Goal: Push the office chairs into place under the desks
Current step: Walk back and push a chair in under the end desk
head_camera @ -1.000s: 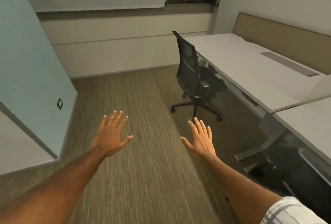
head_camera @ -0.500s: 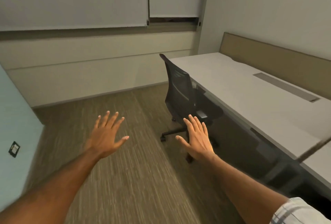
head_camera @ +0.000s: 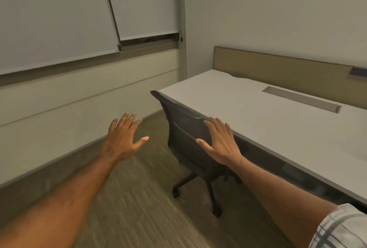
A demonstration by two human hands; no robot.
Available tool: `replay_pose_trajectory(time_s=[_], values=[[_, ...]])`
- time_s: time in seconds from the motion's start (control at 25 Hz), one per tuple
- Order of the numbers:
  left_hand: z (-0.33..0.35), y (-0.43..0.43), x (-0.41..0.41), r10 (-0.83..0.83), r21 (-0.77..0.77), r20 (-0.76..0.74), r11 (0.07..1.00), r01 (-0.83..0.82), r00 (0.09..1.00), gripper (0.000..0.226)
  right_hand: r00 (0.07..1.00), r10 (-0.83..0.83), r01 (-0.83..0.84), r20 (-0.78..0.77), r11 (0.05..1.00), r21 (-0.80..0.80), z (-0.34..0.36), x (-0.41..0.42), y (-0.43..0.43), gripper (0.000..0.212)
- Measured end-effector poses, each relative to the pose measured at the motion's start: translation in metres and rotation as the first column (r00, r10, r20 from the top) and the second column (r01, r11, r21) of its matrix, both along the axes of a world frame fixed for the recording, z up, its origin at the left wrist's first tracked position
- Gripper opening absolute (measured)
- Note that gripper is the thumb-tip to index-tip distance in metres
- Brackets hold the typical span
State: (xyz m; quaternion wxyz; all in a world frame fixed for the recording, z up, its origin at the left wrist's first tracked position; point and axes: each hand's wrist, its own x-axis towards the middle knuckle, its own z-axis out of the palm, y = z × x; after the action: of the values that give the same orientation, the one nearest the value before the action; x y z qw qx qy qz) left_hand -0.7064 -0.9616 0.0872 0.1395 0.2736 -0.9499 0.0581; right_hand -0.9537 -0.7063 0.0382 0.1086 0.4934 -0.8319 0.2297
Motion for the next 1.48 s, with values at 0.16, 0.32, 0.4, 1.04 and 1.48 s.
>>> replay_pose_trajectory(time_s=[0.16,0.32,0.4,1.04,1.48], values=[[-0.002,-0.070,-0.079,-0.080,-0.003,0.083,0.997,0.080,0.993,0.084,1.000,0.024,-0.024,0.020,1.000,-0.002,-0.004,-0.050,-0.081,0.081],[0.004,-0.126,-0.148,-0.144,-0.064,0.148,0.986,0.155,0.978,0.090,0.995,0.062,-0.068,0.075,0.995,0.079,0.003,-0.091,-0.163,0.073],[0.006,-0.152,-0.179,-0.156,-0.019,0.082,0.987,0.158,0.984,0.094,0.995,0.043,-0.058,0.094,0.984,0.170,0.003,-0.109,-0.197,0.072],[-0.035,-0.337,-0.372,-0.627,0.443,0.471,0.776,0.449,0.620,0.114,0.846,-0.353,0.103,0.399,0.843,0.528,-0.012,-0.130,-0.238,0.077],[-0.079,-0.357,-0.360,-0.800,0.298,0.163,0.598,0.744,0.578,0.087,0.776,-0.621,0.555,0.111,0.756,0.348,-0.020,-0.075,-0.260,0.086]])
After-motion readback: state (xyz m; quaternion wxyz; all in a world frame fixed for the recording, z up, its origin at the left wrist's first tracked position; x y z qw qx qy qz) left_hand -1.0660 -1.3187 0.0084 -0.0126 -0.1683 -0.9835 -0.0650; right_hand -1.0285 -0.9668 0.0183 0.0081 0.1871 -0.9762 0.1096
